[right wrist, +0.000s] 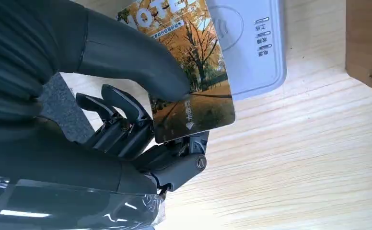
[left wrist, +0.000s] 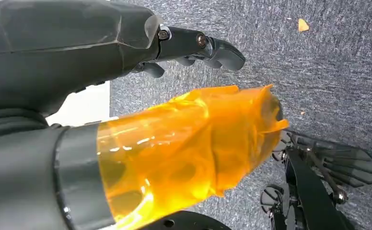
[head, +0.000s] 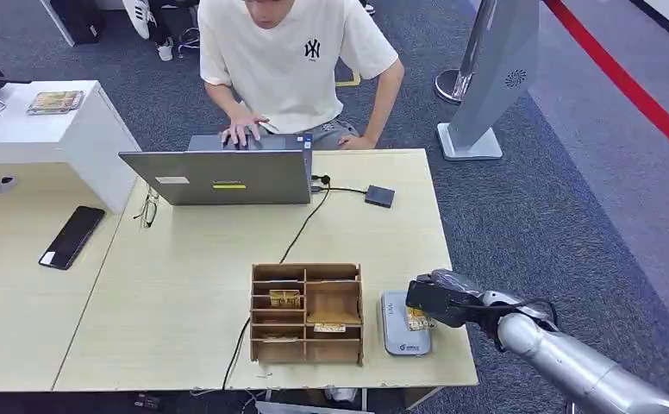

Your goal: Pass the card to the sensor for recognition and then transmit it.

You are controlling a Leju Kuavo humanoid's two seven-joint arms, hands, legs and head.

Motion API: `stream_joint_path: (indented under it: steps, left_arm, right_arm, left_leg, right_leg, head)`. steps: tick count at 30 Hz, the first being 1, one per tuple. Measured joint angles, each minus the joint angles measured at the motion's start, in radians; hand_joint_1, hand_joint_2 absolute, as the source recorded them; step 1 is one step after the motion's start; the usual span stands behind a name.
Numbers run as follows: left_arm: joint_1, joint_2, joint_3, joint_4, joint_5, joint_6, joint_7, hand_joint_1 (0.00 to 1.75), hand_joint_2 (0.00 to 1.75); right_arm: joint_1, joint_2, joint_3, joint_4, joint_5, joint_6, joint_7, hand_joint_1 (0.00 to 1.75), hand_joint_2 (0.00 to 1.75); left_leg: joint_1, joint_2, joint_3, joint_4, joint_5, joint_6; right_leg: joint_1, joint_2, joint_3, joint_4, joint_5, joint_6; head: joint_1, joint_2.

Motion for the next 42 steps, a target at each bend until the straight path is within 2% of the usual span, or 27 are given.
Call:
stream_joint_path:
  steps: [42]
  left_arm:
    - [0.0, 0.002, 0.0, 0.0, 0.0, -0.001, 0.0, 0.0, 0.0]
  right_arm:
    - [-0.002, 0.0, 0.0, 0.004, 0.013, 0.0, -0.006, 1.75, 1.75]
  left_leg:
    - [0.0, 0.0, 0.0, 0.0, 0.0, 0.0]
  right_leg:
    - [0.0, 0.0, 0.001, 0.0, 0.0, 0.0]
  head:
    - [0.0, 0.0]
